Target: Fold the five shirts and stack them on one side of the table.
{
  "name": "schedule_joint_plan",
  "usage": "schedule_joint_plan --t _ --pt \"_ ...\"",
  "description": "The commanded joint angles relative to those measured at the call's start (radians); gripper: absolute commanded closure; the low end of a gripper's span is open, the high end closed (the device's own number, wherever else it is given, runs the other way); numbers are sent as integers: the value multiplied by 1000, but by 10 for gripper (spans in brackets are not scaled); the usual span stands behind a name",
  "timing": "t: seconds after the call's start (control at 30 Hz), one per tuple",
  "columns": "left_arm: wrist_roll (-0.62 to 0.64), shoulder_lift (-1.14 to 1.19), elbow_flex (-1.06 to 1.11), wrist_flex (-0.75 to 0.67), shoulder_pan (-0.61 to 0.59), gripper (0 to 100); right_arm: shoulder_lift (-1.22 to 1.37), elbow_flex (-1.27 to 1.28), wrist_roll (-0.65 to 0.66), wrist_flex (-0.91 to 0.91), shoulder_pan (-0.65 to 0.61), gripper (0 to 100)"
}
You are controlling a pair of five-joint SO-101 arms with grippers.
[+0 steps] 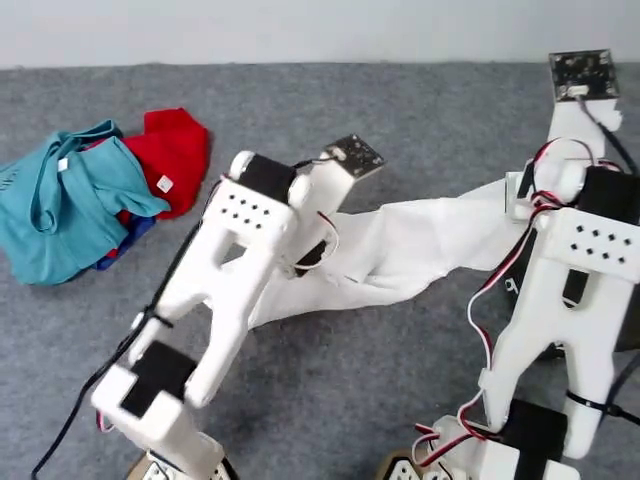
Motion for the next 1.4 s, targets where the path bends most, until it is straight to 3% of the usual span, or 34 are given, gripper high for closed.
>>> schedule_joint_plan --t 0.0,0.17,0.4,0.6,0.93,1.37 --pt "6 -132 30 29 0 987 -16 -11 -8 -12 1 987" --pt "5 -319 27 28 -92 987 -94 -12 -6 -8 1 987" --pt "9 -654 -5 25 -321 987 -397 -6 -8 -48 1 987" --pt "11 -868 -5 -25 -463 987 -582 -9 -69 -53 1 987" --pt "11 -1066 -5 -302 -494 987 -805 -11 -60 -231 1 987" --pt "11 -1068 13 -373 -488 987 -920 -207 -54 -374 1 987"
